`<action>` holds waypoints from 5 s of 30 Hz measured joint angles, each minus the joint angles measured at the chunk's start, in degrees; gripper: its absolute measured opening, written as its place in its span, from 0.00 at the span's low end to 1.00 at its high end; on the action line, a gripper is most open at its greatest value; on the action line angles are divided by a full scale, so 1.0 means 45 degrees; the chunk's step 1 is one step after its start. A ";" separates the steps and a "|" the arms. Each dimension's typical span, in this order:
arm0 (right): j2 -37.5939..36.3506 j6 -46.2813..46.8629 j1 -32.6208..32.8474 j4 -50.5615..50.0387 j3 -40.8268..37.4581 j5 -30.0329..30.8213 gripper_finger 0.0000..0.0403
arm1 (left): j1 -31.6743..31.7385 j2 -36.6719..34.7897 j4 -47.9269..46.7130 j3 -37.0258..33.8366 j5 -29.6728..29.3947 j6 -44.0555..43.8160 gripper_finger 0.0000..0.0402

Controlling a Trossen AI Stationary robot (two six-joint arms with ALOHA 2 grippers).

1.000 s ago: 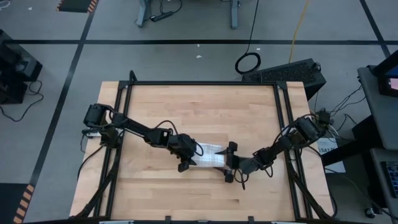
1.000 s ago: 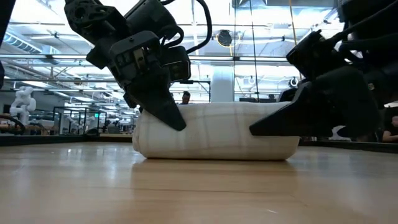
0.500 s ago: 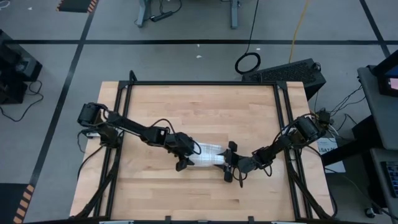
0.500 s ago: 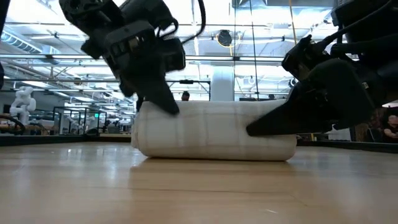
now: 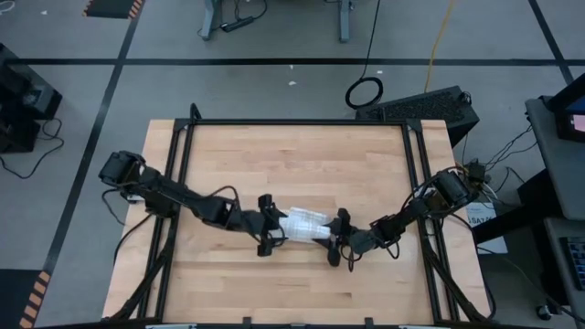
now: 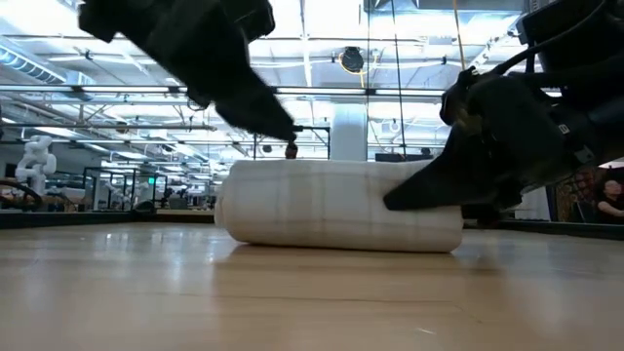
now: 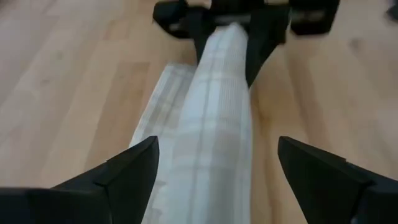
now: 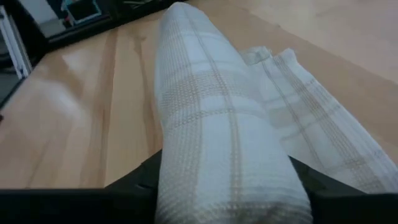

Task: Roll towel
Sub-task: Roll the white kitchen towel

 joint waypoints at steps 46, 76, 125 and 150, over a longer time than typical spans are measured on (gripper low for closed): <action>-0.1022 0.2120 0.0034 -0.0914 -0.0049 -0.0926 0.78 | 0.0855 0.1738 0.1305 0.0038 0.1763 0.1603 0.14; -0.1698 -0.4885 0.3330 -0.2552 -0.0016 0.5044 0.98 | 0.2557 0.1717 0.0960 0.0034 0.4755 0.0206 0.13; 0.0646 -0.2081 0.0238 0.0852 0.0015 0.2361 0.40 | 0.2492 0.0451 0.0653 0.0015 0.3737 0.0619 0.53; 0.0651 0.3185 0.0238 0.0617 0.0005 0.2326 0.40 | 0.0365 0.1182 0.0366 0.0027 -0.1527 0.5290 0.87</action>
